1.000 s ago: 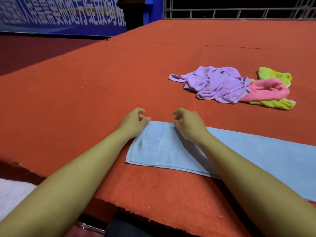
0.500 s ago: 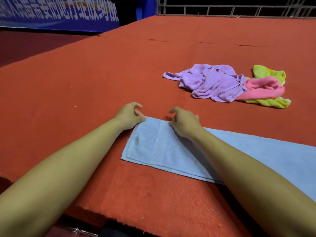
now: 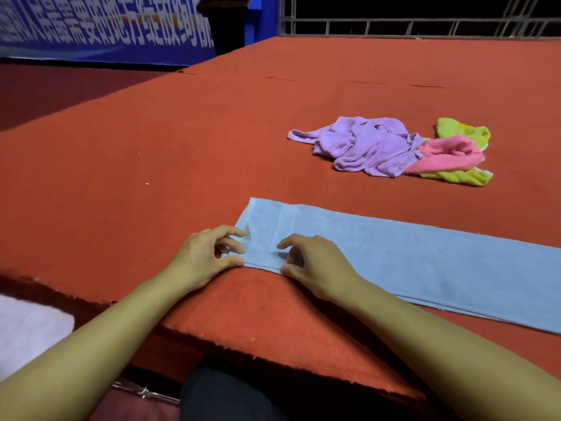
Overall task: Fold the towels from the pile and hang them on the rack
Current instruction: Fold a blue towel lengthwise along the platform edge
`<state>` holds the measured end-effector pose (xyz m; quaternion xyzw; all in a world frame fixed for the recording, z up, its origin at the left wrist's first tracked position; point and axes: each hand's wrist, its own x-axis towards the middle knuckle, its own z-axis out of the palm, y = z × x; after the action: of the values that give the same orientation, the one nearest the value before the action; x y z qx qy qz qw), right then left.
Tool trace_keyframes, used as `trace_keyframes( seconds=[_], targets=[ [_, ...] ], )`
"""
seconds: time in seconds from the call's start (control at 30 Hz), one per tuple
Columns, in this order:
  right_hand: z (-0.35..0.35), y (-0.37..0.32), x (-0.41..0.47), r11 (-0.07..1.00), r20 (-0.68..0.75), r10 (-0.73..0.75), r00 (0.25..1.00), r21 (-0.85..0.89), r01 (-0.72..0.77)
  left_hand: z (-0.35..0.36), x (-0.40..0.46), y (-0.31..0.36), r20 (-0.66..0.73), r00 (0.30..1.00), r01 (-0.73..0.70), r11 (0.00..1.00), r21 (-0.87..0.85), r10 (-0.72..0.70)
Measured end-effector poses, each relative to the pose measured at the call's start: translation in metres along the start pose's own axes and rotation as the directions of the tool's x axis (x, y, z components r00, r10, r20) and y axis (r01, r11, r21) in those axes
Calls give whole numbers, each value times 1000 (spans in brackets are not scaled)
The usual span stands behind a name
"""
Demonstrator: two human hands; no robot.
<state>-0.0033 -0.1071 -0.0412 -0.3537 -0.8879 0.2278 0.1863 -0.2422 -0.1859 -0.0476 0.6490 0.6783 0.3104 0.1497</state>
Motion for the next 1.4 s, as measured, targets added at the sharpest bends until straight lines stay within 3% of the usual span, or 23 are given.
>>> trace_keyframes(
  seconds=[0.23, 0.33, 0.57, 0.7, 0.87, 1.03, 1.13, 1.3, 1.4],
  targets=[
    [-4, -7, -6, 994, 24, -3, 1000, -113, 6, -6, 6, -9, 89, 994, -79, 991, 104, 70],
    [-5, -12, -7, 990, 12, -15, 1000, -142, 16, -10, 9, -11, 32, 976, -218, 950, 222, 216],
    [-3, -27, -2, 998, -65, -38, 997, -58, 34, -25, 4, -18, -88, 891, -387, 847, 363, 445],
    [8, -28, -11, 991, -16, -85, 996, -108, 83, -17, -8, -28, -43, 893, -406, 843, 353, 448],
    [2, -18, -16, 983, -5, -89, 996, -161, 87, -8, -14, -30, -21, 961, -261, 932, 252, 275],
    [-3, -12, -23, 984, 21, -59, 998, -168, 61, -10, -4, -24, 42, 922, -373, 859, 351, 384],
    [-1, -10, -21, 972, 22, -54, 998, -228, 58, -17, -1, -22, 6, 897, -410, 829, 380, 442],
    [-2, -14, -22, 972, -5, -120, 993, -204, 117, -31, -8, -28, -28, 894, -403, 830, 385, 447],
    [0, -15, -27, 975, 29, -127, 992, -178, 130, -28, -20, -30, 63, 890, -432, 791, 434, 452]
  ],
)
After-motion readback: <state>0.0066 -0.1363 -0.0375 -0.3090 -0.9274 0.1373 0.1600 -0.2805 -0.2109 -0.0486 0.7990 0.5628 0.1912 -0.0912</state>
